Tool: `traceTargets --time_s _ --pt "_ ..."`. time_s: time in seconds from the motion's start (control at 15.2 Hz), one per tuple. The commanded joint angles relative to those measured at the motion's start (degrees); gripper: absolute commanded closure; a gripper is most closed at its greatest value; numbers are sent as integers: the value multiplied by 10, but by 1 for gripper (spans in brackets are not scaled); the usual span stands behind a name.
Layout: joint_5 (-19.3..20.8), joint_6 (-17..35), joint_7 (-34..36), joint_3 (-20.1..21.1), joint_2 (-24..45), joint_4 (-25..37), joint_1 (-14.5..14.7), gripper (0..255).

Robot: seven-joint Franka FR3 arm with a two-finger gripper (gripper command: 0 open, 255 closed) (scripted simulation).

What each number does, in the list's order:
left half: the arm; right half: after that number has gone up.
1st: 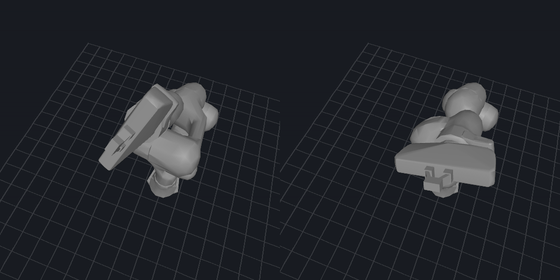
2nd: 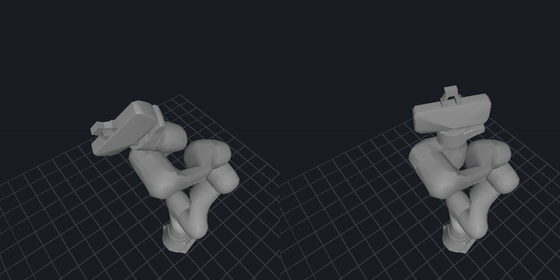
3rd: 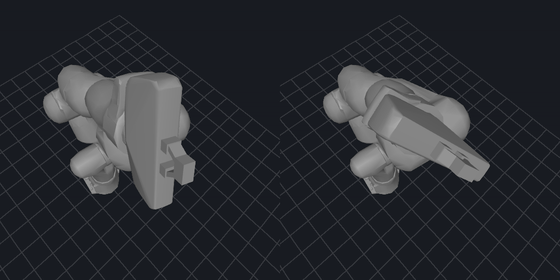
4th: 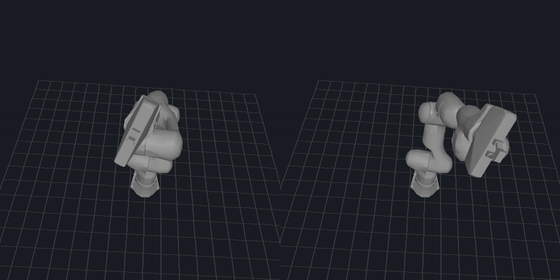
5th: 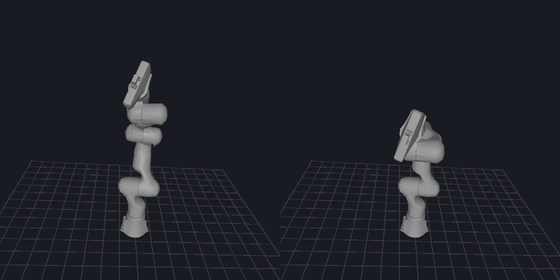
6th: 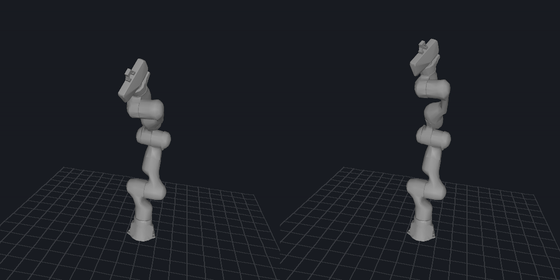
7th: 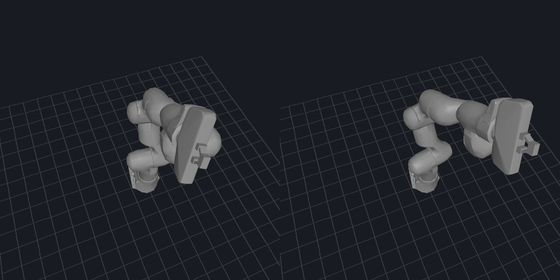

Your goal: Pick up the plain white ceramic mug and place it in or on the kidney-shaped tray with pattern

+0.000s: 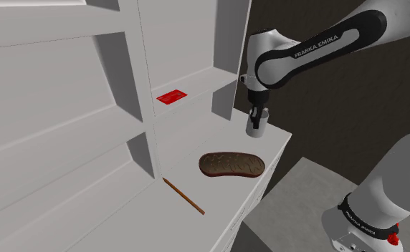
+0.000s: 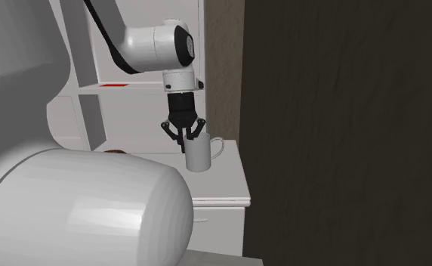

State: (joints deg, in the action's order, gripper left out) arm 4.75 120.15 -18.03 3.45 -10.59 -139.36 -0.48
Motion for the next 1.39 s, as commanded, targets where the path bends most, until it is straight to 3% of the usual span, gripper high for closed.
traceTargets --time_s 0.0,1.19,1.32 --pt "-1 -15 -2 0 -9 6 0 255" --pt "-8 -160 -15 -1 -63 98 2 255" --pt "-19 -168 10 16 -75 92 15 255"
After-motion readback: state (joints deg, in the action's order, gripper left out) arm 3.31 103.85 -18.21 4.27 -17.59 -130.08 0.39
